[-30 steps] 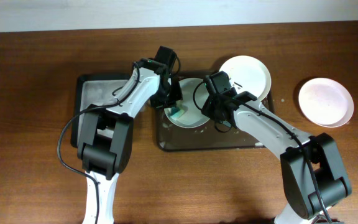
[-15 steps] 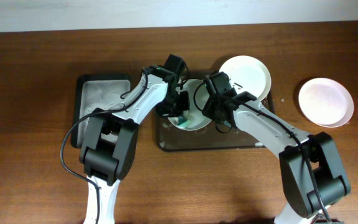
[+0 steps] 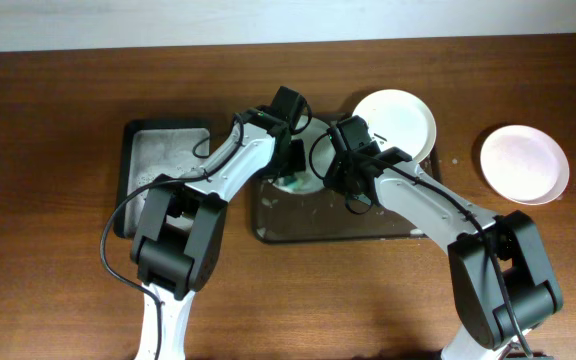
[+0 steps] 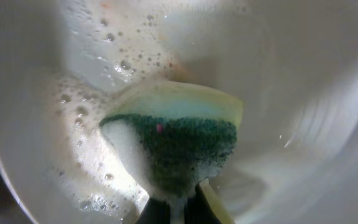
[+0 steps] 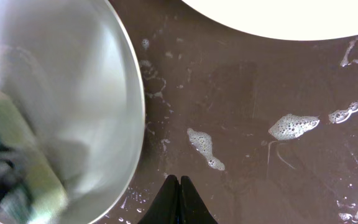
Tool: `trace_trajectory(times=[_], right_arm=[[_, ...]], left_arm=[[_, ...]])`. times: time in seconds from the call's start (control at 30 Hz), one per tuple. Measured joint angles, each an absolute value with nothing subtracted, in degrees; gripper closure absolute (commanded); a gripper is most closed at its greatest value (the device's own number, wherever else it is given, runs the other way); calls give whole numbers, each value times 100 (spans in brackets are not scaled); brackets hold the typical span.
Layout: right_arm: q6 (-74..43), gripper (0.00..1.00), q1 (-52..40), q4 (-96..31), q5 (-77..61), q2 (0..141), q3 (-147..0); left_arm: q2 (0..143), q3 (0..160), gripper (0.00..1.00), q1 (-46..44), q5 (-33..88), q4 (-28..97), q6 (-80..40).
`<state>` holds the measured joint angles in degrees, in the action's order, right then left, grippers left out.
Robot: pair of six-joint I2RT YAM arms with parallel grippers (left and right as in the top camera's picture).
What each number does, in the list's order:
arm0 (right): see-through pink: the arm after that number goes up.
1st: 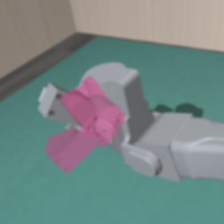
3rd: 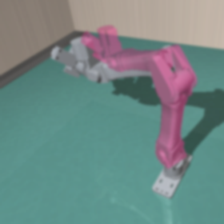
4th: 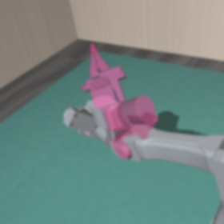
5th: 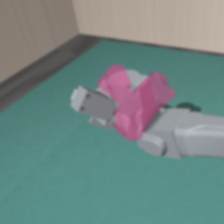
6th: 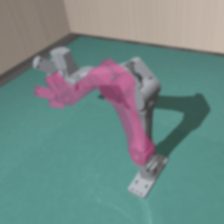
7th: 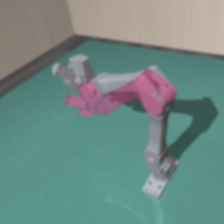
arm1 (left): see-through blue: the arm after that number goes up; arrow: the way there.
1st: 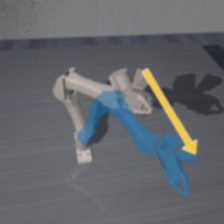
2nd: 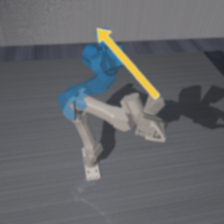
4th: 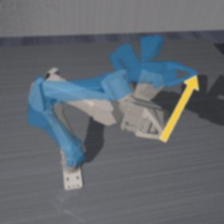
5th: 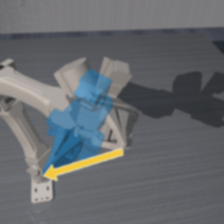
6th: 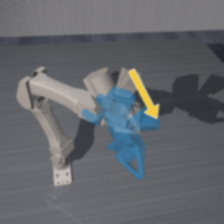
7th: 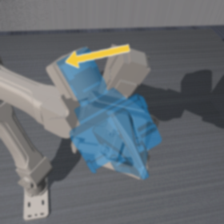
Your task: Clean dirty plates on tray and stack at the side
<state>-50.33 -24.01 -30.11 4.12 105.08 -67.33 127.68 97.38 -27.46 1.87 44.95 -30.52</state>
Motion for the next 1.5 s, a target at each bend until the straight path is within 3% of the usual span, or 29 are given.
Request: trace_trajectory(times=[0.2, 0.3, 0.33, 0.43, 0.77, 1.13, 1.27, 1.5], right_arm=[[-4906, 95, -2401, -3033, 351, 10508, -6733], [-4792, 80, -2401, -2941, 336, 10508, -6733], [-4751, 65, -2397, -2856, 305, 10508, -6733], [-4587, 58, -2296, -2506, 58, 10508, -6733], [-3988, 60, -972, -2001, -1212, 10534, -6733], [-3404, 64, -913, -1732, -2829, 11408, -6733], [-3378, 75, -915, -1470, -3009, 11511, -6733], [-3395, 81, -915, -854, -3109, 11710, -6733]], left_arm=[[12772, 9721, 99, -2742, -349, 4311, -3135], [12772, 9721, 99, -2731, -233, 4375, -3133], [12772, 9723, 99, -2727, -156, 4394, -3133], [12772, 9723, 99, -2685, -10, 4460, -3133], [12770, 9741, 99, -2679, 167, 4718, -3133], [12770, 9745, 99, -2655, 346, 4823, -3131], [12759, 9701, 99, -2655, 366, 4794, -3131], [12619, 9415, 99, -2650, 456, 4580, -3131]])
